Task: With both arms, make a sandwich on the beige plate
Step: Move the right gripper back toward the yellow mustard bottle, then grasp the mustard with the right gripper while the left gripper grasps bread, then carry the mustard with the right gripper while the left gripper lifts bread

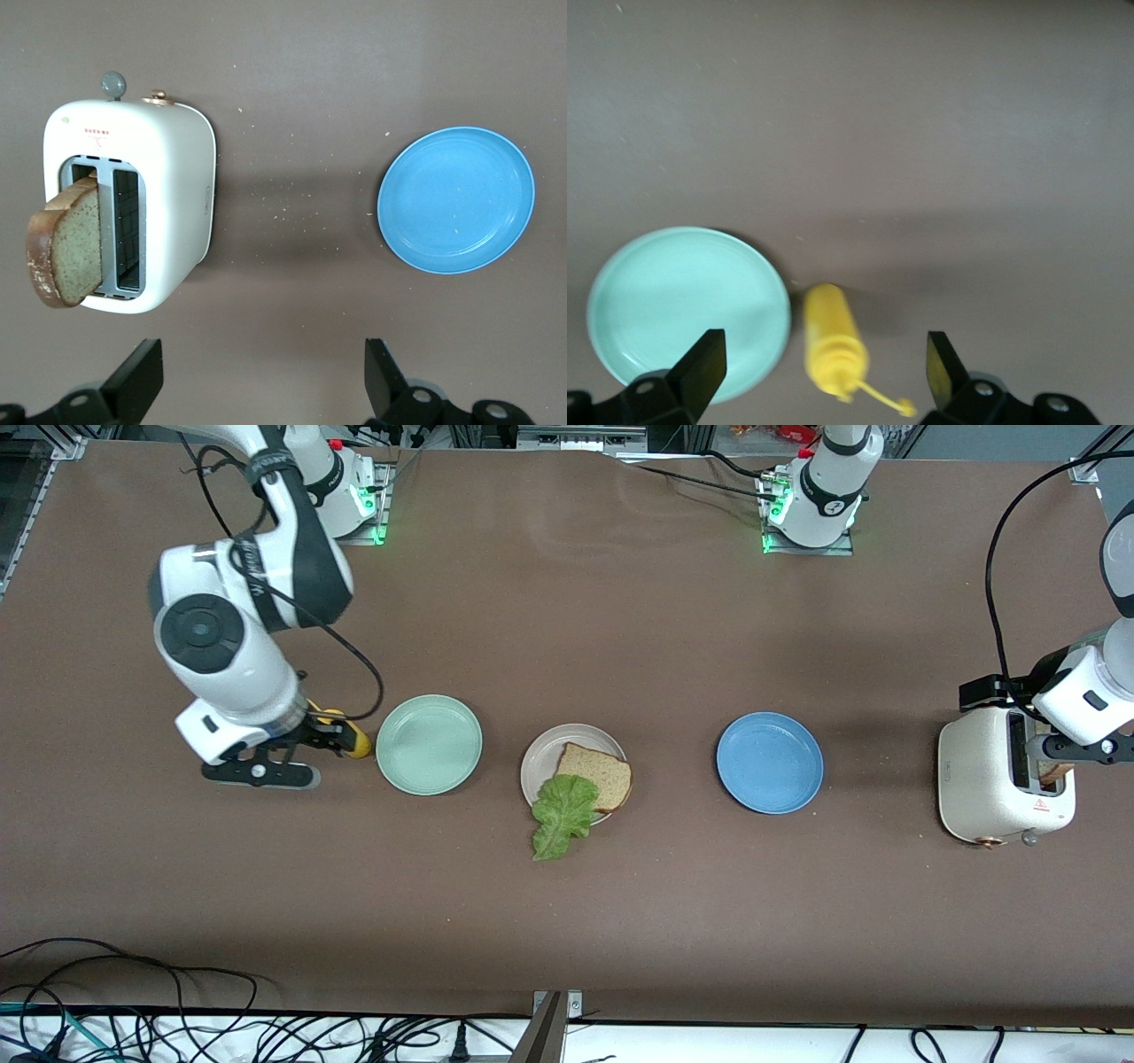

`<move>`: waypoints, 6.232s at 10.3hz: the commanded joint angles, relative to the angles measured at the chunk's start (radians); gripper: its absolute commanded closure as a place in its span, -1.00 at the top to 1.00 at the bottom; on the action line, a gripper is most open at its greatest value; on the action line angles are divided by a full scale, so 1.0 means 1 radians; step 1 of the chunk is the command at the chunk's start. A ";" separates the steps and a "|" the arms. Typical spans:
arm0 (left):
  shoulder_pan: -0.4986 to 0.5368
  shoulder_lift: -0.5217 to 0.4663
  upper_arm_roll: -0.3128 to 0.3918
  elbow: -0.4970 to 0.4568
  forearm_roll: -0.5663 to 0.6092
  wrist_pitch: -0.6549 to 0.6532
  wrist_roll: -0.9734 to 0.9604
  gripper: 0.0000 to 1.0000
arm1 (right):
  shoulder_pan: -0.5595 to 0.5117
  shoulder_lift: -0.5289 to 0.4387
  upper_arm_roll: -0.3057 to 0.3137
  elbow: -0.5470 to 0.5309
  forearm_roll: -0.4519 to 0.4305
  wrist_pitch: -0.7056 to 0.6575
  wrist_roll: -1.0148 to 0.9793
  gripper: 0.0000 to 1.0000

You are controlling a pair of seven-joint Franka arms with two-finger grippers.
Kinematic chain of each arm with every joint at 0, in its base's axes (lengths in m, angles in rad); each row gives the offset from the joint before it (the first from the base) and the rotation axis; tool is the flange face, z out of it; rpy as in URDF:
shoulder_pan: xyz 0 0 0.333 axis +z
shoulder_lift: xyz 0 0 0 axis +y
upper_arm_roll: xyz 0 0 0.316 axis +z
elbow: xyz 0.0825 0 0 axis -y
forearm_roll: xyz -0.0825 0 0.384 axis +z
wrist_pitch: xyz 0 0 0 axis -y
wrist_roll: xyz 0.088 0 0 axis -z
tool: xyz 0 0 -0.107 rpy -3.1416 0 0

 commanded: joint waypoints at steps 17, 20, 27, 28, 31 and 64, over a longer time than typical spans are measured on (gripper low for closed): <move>0.310 0.130 -0.012 -0.105 0.054 0.362 0.545 1.00 | -0.167 0.177 -0.353 -0.407 1.193 0.179 -2.292 1.00; 0.331 0.120 -0.013 -0.164 0.005 0.405 0.537 1.00 | -0.167 0.177 -0.328 -0.401 1.251 0.099 -2.377 1.00; 0.333 0.129 -0.013 -0.164 0.014 0.396 0.552 -1.00 | -0.210 0.393 -0.325 -0.317 1.480 -0.215 -2.834 1.00; 0.336 0.129 -0.013 -0.164 0.013 0.396 0.558 -1.00 | -0.210 0.393 -0.320 -0.317 1.484 -0.225 -2.843 1.00; 0.339 0.131 -0.012 -0.147 0.021 0.396 0.641 -1.00 | -0.212 0.392 -0.305 -0.318 1.495 -0.295 -2.882 1.00; 0.134 0.126 -0.021 0.129 -0.058 0.016 0.631 -1.00 | 0.381 0.361 -0.561 0.235 0.548 -0.230 -1.696 -1.00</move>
